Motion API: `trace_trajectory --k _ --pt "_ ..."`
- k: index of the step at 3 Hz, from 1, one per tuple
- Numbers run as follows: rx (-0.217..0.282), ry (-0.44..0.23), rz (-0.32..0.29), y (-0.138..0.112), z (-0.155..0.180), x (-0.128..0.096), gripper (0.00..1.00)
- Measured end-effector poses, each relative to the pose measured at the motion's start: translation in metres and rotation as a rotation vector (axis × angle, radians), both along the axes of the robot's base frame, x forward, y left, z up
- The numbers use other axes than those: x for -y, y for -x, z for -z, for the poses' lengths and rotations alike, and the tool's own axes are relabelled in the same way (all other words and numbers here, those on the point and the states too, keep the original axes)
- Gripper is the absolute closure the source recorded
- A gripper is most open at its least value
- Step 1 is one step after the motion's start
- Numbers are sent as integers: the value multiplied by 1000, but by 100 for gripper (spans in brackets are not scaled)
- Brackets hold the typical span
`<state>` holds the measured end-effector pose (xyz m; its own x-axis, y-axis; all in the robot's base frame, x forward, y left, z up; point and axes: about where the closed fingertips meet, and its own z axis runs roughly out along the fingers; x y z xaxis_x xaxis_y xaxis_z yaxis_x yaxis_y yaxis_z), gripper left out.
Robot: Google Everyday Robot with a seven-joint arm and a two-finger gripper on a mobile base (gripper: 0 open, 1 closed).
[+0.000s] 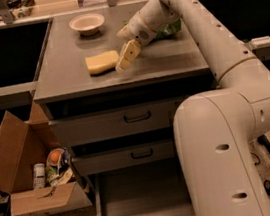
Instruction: Place sponge into bottom drawer
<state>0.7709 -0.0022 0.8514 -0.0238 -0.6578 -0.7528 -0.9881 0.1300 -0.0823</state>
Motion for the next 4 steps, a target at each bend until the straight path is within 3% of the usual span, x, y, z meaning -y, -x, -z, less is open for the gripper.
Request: trace_trajectory --k 1,3,4 --pt "-11 26 -15 -2 9 -6 0" --pt "-20 62 -36 -5 20 -12 41" --pt "3 60 -45 -5 12 -13 64"
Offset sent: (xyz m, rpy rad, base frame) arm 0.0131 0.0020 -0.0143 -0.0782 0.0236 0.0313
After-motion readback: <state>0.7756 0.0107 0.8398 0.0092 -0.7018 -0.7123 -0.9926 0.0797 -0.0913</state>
